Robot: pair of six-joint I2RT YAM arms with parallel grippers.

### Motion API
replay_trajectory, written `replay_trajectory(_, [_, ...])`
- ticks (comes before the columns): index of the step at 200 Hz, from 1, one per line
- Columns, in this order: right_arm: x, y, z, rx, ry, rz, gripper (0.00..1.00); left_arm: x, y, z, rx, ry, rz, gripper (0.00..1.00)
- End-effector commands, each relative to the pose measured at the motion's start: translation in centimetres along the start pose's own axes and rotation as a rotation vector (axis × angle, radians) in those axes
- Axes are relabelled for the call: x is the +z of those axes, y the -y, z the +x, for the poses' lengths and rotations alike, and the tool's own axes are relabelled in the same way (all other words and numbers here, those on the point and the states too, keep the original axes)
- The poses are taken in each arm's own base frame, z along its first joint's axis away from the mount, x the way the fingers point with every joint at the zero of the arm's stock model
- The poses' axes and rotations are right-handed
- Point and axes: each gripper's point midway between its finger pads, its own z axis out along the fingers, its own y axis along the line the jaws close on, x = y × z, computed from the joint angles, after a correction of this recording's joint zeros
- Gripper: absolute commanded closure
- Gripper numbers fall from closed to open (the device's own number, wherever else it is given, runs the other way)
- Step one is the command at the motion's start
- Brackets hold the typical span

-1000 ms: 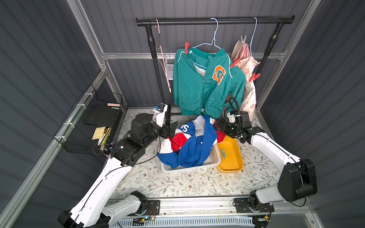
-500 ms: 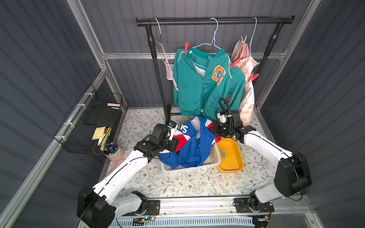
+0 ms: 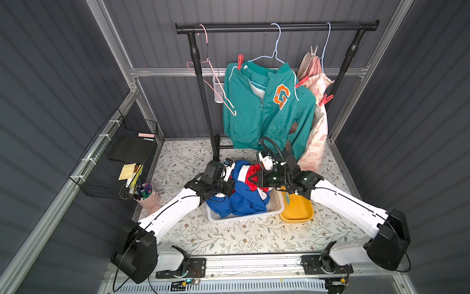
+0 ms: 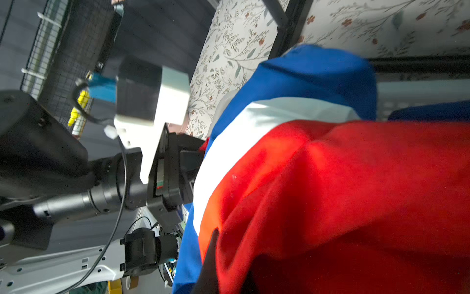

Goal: Remove the clothespins securing jackets to the hanger
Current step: Adjust the jacket in the basket.

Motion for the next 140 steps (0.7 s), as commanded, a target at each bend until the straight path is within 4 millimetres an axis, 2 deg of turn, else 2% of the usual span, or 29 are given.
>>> replay_trajectory(1, [3.5,3.6,3.2,0.083,-0.108,0.086,1.0,-0.3,0.0,-0.8,-0.021,0.041,-0.001,0.84])
replay_trajectory(19, [5.7,6.1,5.0,0.134,-0.157,0.134,1.0,-1.8,-0.4,-1.8,-0.027,0.083,-0.039,0.64])
replay_trajectory(37, [6.9,8.3,6.1,0.165,-0.172,0.186,1.0,-3.1,-0.6,-1.9,-0.036,0.092,-0.061,0.4])
replay_trajectory(53, [7.2,8.7,6.5,0.173,-0.182,0.199,1.0,-4.0,-0.6,-1.9,-0.036,0.084,-0.073,0.33])
replay_trajectory(66, [6.5,8.1,6.1,0.163,-0.18,0.195,1.0,-5.2,-0.6,-2.2,-0.035,0.096,-0.081,0.3])
replay_trajectory(74, [5.6,7.8,5.2,0.134,-0.148,0.224,0.88,-6.1,-0.4,-2.5,-0.036,0.112,-0.079,0.28])
replay_trajectory(88, [3.6,6.0,3.9,0.078,-0.107,0.222,0.59,-7.5,-0.3,-3.0,-0.036,0.134,-0.085,0.26])
replay_trajectory(104, [1.3,3.8,2.9,0.048,-0.083,0.189,0.36,-8.9,-0.3,-3.2,-0.036,0.147,-0.096,0.25])
replay_trajectory(119, [-0.6,1.6,2.6,0.024,-0.09,0.13,0.22,-9.9,0.0,-2.8,-0.037,0.131,-0.089,0.27])
replay_trajectory(131, [-1.9,0.1,3.1,0.016,-0.128,0.085,0.18,-10.7,0.2,-2.5,-0.038,0.125,-0.081,0.3])
replay_trajectory(140, [-2.9,-0.4,2.8,-0.001,-0.12,0.093,0.17,-11.1,0.4,-2.2,-0.039,0.127,-0.072,0.32])
